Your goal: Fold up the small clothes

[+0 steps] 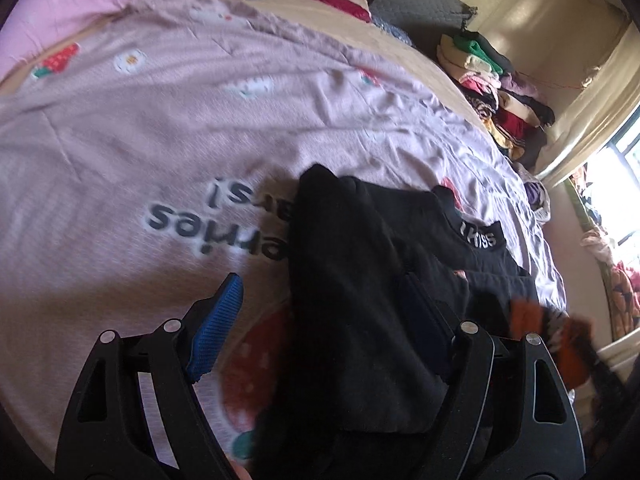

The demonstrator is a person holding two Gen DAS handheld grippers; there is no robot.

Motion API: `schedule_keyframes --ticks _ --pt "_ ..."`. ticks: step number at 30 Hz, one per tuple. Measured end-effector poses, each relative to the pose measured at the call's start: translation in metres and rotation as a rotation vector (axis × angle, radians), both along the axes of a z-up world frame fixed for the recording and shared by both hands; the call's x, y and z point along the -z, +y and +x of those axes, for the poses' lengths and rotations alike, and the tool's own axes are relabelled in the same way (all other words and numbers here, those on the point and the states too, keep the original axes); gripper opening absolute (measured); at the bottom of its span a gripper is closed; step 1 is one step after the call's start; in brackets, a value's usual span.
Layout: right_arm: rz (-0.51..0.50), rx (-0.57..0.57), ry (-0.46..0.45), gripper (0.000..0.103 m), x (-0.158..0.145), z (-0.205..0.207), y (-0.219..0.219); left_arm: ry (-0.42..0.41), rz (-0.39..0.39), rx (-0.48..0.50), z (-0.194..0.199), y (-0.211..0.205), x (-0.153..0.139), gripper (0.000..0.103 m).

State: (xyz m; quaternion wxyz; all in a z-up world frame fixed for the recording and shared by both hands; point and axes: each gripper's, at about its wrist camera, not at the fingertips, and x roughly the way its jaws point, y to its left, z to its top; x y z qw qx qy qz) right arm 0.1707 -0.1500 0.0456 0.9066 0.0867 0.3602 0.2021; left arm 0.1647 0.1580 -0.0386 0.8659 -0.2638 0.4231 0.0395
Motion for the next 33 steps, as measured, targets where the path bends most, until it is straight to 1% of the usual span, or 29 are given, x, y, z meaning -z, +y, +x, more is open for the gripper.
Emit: schedule_keyframes --ticks 1,2,3,4,5,8,15,17,19,23,26,28,30,33 --pt "-0.024 -0.011 -0.027 0.008 -0.006 0.003 0.002 0.002 -0.002 0.005 0.001 -0.002 0.002 0.073" --pt "-0.046 -0.015 -0.046 0.008 -0.009 0.005 0.002 0.005 0.0 0.015 0.004 -0.006 0.005 0.069" --pt "-0.072 -0.017 -0.062 0.008 -0.01 0.008 0.002 0.005 0.007 0.019 0.005 -0.009 0.006 0.062" --pt "-0.085 -0.017 -0.065 0.008 -0.01 0.009 0.001 0.007 0.016 0.023 0.006 -0.012 0.007 0.043" --pt "-0.097 -0.012 -0.062 0.008 -0.007 0.012 0.0 0.012 0.021 0.032 0.008 -0.015 0.009 0.027" --pt "-0.13 0.01 -0.042 0.008 0.004 0.019 -0.007 0.014 0.074 0.04 0.008 -0.021 0.011 0.017" --pt "-0.202 0.055 0.005 0.008 0.033 0.025 -0.007 0.015 0.07 0.04 0.008 -0.017 0.012 0.017" --pt "-0.229 0.078 0.033 0.008 0.04 0.027 -0.006 0.017 0.071 0.043 0.008 -0.017 0.012 0.017" --pt "-0.231 0.094 0.063 0.008 0.046 0.029 -0.008 0.016 0.071 0.043 0.008 -0.017 0.012 0.017" --pt "-0.237 0.13 0.096 0.008 0.052 0.03 -0.012 0.014 0.062 0.041 0.007 -0.018 0.01 0.017" --pt "-0.227 0.155 0.098 0.019 0.05 0.026 -0.018 0.002 0.061 0.042 0.005 -0.018 0.005 0.017" --pt "-0.204 0.156 0.096 0.032 0.047 0.022 -0.022 -0.015 0.066 0.045 0.0 -0.019 -0.001 0.017" --pt "-0.189 0.154 0.089 0.035 0.044 0.017 -0.024 -0.029 0.079 0.05 -0.003 -0.02 -0.008 0.017" --pt "-0.178 0.138 0.082 0.035 0.04 0.011 -0.022 -0.051 0.09 0.062 -0.006 -0.024 -0.017 0.017"
